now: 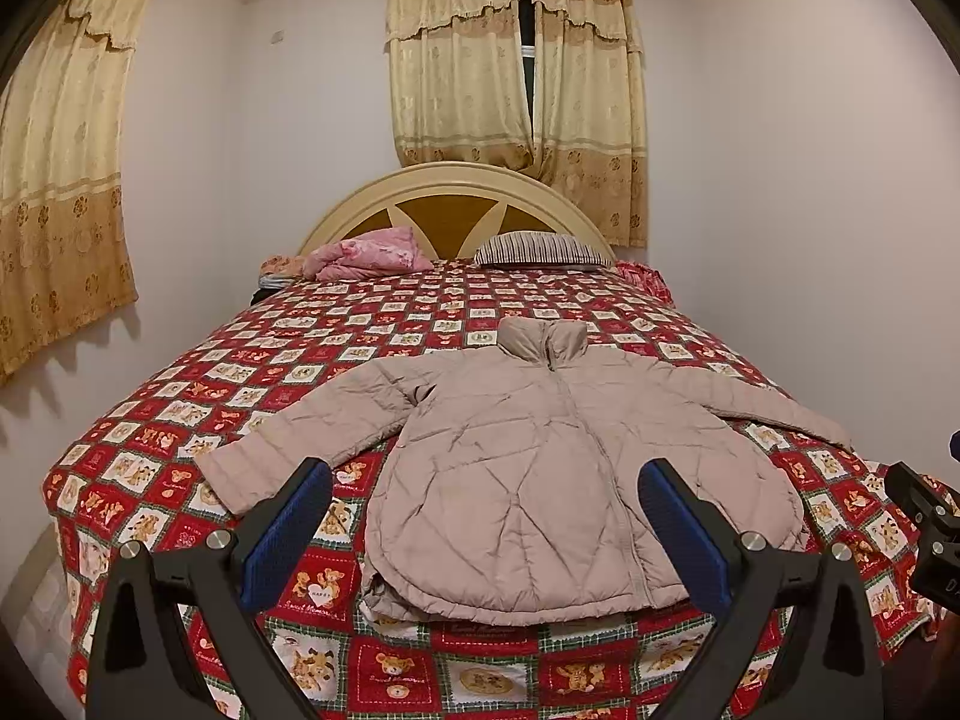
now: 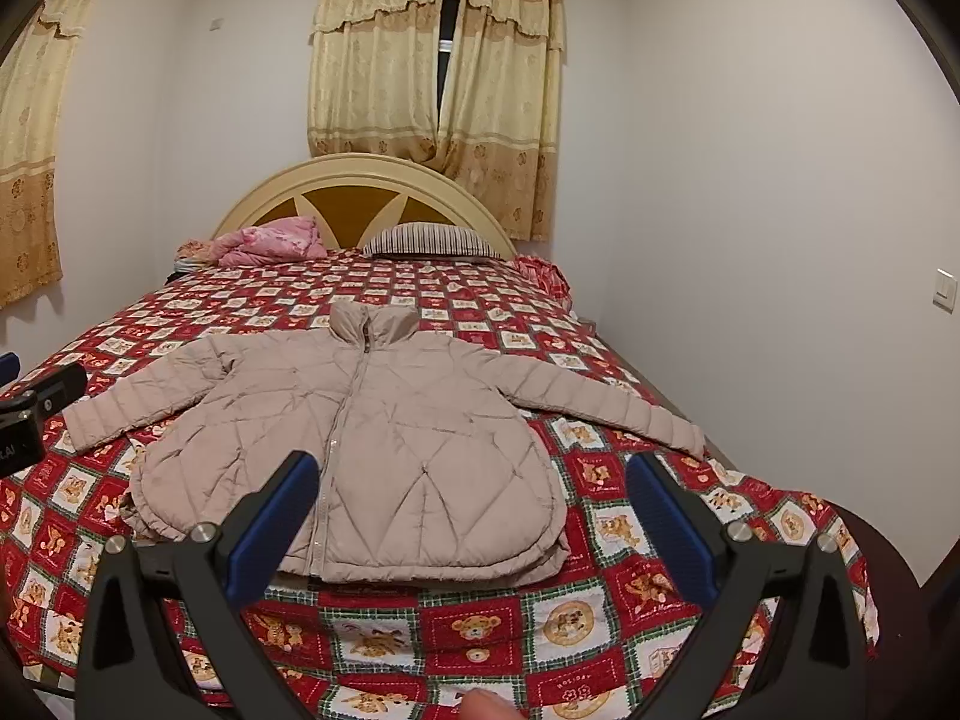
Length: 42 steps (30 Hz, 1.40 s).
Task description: Fold large clothes
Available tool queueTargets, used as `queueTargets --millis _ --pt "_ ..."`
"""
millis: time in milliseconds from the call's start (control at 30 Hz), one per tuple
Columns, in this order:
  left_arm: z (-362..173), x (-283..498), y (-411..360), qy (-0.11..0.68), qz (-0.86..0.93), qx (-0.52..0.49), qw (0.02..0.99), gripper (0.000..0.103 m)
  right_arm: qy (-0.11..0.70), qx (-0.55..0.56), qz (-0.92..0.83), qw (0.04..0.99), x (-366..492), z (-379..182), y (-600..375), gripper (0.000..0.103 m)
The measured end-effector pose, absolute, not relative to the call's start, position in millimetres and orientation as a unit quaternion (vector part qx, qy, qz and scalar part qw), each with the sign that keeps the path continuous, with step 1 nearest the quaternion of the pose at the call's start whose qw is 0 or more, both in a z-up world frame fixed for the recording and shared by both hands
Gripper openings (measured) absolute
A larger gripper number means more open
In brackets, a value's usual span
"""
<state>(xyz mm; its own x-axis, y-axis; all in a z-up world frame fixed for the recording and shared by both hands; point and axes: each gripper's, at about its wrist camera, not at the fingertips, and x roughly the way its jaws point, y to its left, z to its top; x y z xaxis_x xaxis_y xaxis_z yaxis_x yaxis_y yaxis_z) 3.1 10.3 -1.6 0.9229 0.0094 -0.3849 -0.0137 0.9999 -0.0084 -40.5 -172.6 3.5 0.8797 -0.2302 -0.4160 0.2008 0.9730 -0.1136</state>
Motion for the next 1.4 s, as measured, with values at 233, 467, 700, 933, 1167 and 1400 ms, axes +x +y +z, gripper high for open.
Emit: queueTargets --millis 233,467,700,933,1167,1400 --pt "-4.1 4.3 9.5 0.198 0.006 -0.007 0.980 0.102 0.222 -0.032 -0.111 0.968 -39.1 2.1 -173.0 0.103" --pt "-6.6 6.1 9.8 0.200 0.007 -0.010 0.980 0.102 0.222 -0.033 -0.112 0.968 -39.1 2.6 -172.0 0.103" --pt "-7.4 6.4 10.5 0.201 0.007 -0.012 0.980 0.102 0.222 -0.032 -0.110 0.968 -39.1 2.3 -171.9 0.103" --pt "-7.6 6.6 11.2 0.201 0.007 -0.012 0.979 0.102 0.222 -0.032 -0.111 0.968 -39.0 1.7 -170.0 0.103" --pt "-8.2 6.8 11.1 0.203 0.006 -0.013 0.979 0.102 0.224 -0.032 -0.110 0.968 -39.4 0.9 -168.1 0.103" --pt "-8.0 6.9 11.6 0.203 0.006 -0.013 0.979 0.102 0.225 -0.031 -0.107 0.968 -39.1 0.5 -166.1 0.103"
